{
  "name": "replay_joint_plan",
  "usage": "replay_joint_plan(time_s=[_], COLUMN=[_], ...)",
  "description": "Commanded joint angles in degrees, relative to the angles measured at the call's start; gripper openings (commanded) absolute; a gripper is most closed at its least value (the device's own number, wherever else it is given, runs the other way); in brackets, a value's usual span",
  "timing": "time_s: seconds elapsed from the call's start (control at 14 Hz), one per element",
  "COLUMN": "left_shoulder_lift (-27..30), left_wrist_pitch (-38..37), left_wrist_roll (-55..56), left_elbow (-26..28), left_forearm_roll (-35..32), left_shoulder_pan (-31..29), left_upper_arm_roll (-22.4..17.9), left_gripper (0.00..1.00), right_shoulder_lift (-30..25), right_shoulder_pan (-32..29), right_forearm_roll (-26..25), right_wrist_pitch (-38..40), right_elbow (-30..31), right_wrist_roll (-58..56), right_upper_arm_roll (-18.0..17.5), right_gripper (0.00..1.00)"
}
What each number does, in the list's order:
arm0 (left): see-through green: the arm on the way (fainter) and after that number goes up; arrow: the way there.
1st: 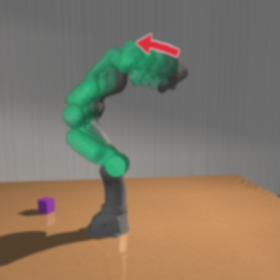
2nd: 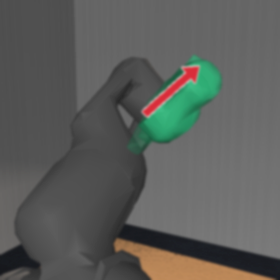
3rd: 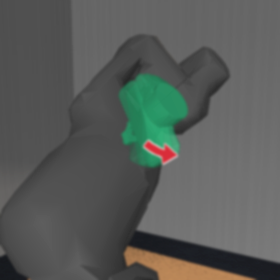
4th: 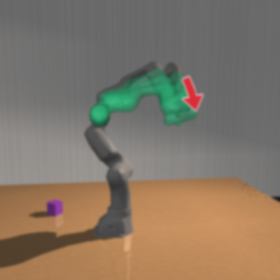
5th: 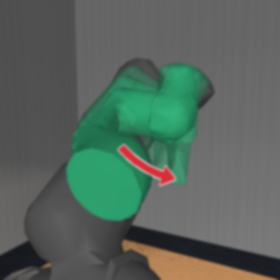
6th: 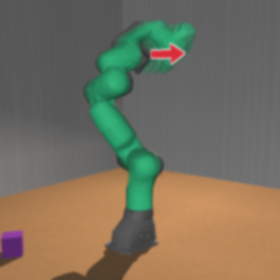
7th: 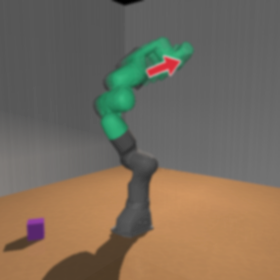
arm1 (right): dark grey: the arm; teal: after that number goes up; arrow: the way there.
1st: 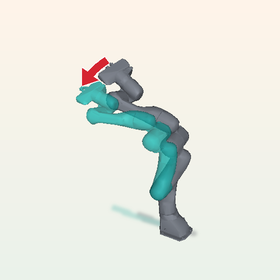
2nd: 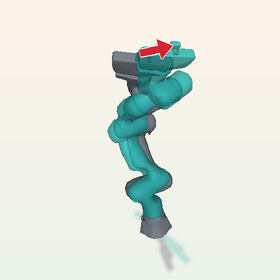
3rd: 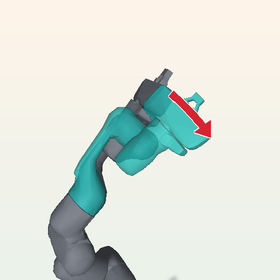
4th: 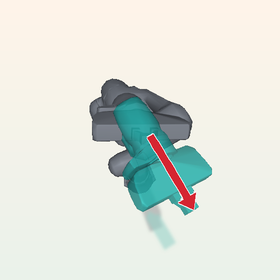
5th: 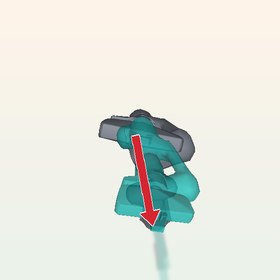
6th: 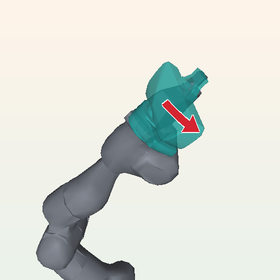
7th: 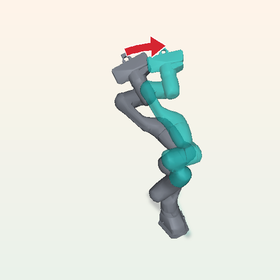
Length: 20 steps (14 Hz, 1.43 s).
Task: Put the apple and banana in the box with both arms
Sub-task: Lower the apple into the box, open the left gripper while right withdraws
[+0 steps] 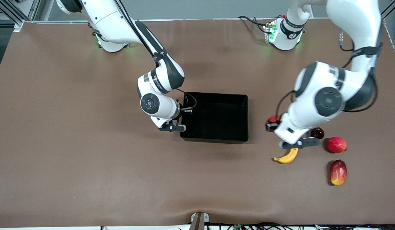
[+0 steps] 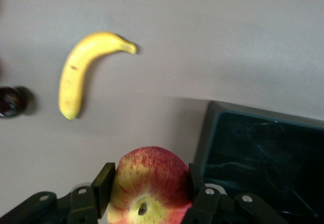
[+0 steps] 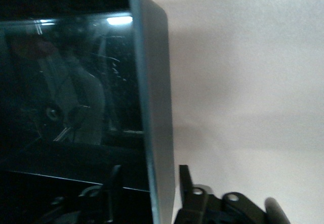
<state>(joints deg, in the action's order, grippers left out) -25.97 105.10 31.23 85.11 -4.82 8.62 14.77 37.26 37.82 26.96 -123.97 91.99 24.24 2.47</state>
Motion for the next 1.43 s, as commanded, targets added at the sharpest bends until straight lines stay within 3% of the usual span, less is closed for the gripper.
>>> replay_joint_plan(time_s=[0.0,0.14,0.43,0.71,1.07,1.36], left_shoulder_lift=[-0.4,-1.4,-4.5,-8.0,-8.0,-9.0], left_wrist_pitch=[0.5,2.1,5.5,8.0,18.3,21.1], left_wrist_roll=[7.9,13.0,20.8,27.6,30.8,31.1], left_elbow=[0.5,0.5,0.7,2.7,12.1,14.1], left_forearm_roll=[-1.0,-1.0,-1.3,-7.6,-8.4,-10.7], left_shoulder_pan=[4.5,7.8,13.5,16.7,16.7,16.6], left_upper_arm_roll=[-0.1,-0.2,-0.4,-0.2,-0.3,-0.1], left_gripper=[0.00,0.00,0.00,0.00,0.00,0.00], right_shoulder_lift=[-1.7,-3.0,-3.2,-7.9,-14.0,-16.6], right_shoulder_pan=[-0.5,-1.3,-3.8,-8.2,-14.2,-14.6], right_forearm_roll=[-0.9,-2.1,-5.0,-5.6,-5.8,-5.5], right_wrist_pitch=[5.3,13.2,28.3,32.1,41.2,47.8], right_elbow=[-3.6,-8.6,-19.6,-20.2,-20.2,-20.4], right_wrist_roll=[1.4,1.2,0.6,-9.2,-14.7,-15.6], right_upper_arm_roll=[0.9,2.7,9.9,15.4,20.7,25.9], right_gripper=[1.00,1.00,1.00,1.00,1.00,1.00])
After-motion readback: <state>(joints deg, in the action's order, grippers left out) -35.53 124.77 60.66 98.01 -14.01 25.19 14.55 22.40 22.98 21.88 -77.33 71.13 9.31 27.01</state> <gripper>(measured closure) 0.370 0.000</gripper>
